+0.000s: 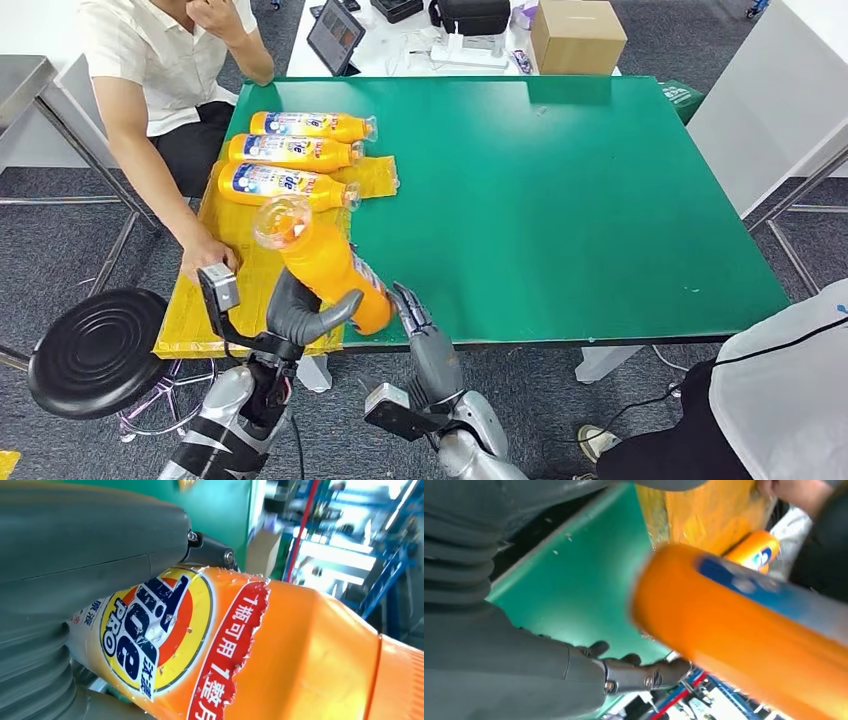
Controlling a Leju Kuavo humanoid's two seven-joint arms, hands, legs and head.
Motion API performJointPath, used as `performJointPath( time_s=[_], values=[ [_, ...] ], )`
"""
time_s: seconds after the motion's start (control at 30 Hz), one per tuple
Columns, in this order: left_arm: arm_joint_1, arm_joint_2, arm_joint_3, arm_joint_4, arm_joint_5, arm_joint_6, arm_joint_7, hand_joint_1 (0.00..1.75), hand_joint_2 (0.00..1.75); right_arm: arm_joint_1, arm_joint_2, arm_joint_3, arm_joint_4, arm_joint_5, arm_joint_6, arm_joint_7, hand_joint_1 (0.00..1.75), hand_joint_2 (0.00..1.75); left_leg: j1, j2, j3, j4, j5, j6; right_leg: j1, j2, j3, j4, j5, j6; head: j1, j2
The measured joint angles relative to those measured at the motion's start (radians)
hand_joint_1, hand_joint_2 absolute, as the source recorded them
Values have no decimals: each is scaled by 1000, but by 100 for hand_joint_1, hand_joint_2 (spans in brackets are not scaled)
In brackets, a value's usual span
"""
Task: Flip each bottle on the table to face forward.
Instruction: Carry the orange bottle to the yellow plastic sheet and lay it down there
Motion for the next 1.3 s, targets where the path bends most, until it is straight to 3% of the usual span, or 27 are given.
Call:
performJointPath(
  time_s=[0.13,0.4,0.67,0.8,0.93,1.07,1.3],
  values=[
    [-1,7,43,-23,-68,38,-9,175,175,20,-6,19,-7,13,-25,15,0,0,0,0,0,0,0,0,0,0,0,0,0,0,0,0],
    [-10,11,75,-52,-304,203,-25,175,175,68,-17,38,-65,39,-40,32,0,0,0,0,0,0,0,0,0,0,0,0,0,0,0,0],
    [-17,12,77,-56,-360,240,-28,175,175,92,-25,50,-110,39,-39,32,0,0,0,0,0,0,0,0,0,0,0,0,0,0,0,0],
    [-44,13,73,-29,-581,378,-33,175,175,94,-26,58,-123,18,-1,28,0,0,0,0,0,0,0,0,0,0,0,0,0,0,0,0],
    [-116,10,44,108,-851,529,-55,175,175,92,-23,82,-132,-27,48,4,0,0,0,0,0,0,0,0,0,0,0,0,0,0,0,0],
    [-216,-10,6,331,-1007,609,-46,175,175,81,-13,114,-131,-76,90,-24,0,0,0,0,0,0,1,0,0,0,0,0,1,0,0,0],
    [-415,-32,-35,717,-1186,601,160,175,175,54,2,152,-114,-126,85,-52,0,0,0,0,0,0,1,0,0,0,0,0,1,0,0,0]
  ],
)
